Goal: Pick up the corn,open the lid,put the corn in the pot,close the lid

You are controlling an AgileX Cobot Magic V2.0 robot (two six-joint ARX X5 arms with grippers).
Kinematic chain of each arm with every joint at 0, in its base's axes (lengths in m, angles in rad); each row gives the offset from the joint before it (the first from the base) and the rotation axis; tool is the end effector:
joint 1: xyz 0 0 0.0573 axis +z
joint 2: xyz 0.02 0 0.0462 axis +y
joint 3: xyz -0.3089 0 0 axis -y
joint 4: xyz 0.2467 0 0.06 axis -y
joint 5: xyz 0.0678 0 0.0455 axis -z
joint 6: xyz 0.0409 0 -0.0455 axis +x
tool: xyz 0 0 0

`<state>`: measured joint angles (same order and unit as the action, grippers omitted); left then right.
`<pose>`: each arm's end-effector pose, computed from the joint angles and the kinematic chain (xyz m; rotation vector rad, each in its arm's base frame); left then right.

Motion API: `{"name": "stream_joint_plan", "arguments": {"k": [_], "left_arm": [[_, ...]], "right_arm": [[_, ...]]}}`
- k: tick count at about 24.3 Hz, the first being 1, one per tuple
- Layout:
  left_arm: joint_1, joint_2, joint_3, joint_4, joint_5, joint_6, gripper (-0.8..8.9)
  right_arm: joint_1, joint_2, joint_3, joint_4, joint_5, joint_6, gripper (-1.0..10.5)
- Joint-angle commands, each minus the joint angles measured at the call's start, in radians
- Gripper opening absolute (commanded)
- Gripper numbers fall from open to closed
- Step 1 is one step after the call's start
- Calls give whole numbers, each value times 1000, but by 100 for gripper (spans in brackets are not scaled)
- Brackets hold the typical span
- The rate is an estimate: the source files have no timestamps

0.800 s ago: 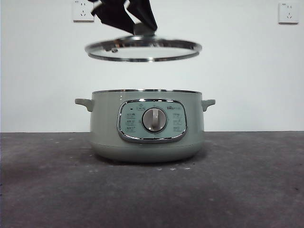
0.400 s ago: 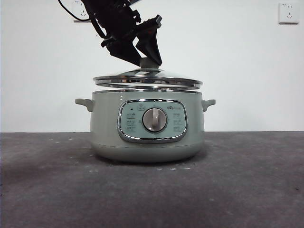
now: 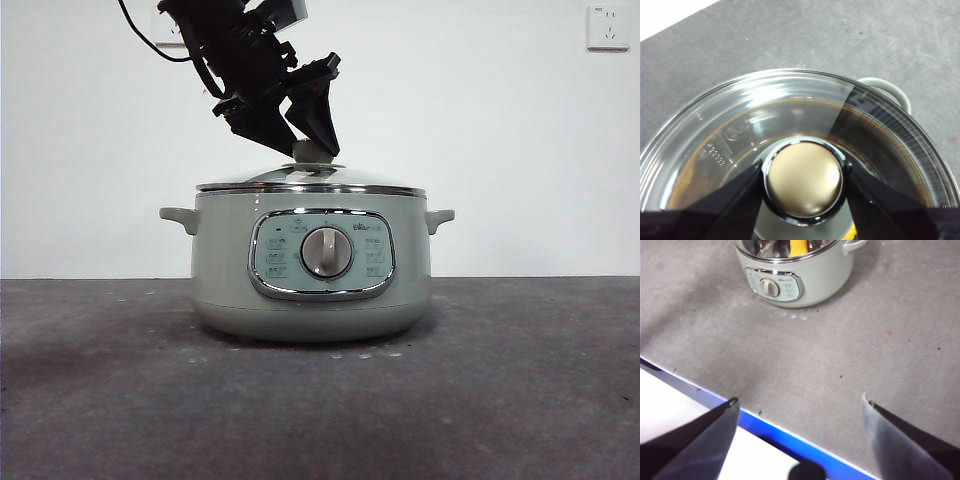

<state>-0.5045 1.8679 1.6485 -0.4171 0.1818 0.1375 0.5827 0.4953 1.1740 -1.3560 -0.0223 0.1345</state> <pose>0.3914 -0.2245 0.3395 0.2318 0.5945 -0.7064 -0.0111 -0.0062 0.3838 -0.0644 0.6972 0.5349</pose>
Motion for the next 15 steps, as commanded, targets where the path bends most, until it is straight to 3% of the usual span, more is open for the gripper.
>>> {"name": "stream_joint_plan", "arguments": {"k": [1, 8, 11, 12, 15], "left_arm": [[2, 29, 14, 20, 8, 1, -7], [10, 29, 14, -50, 8, -3, 19], [12, 26, 14, -50, 8, -3, 285], [15, 26, 15, -50, 8, -4, 325], [16, 21, 18, -55, 8, -4, 324]], "right_arm": [[0, -3, -7, -26, 5, 5, 409], [0, -3, -7, -26, 16, 5, 409], [0, -3, -7, -26, 16, 5, 409], [0, -3, -7, -26, 16, 5, 409], [0, -3, -7, -25, 22, 6, 409]]}}
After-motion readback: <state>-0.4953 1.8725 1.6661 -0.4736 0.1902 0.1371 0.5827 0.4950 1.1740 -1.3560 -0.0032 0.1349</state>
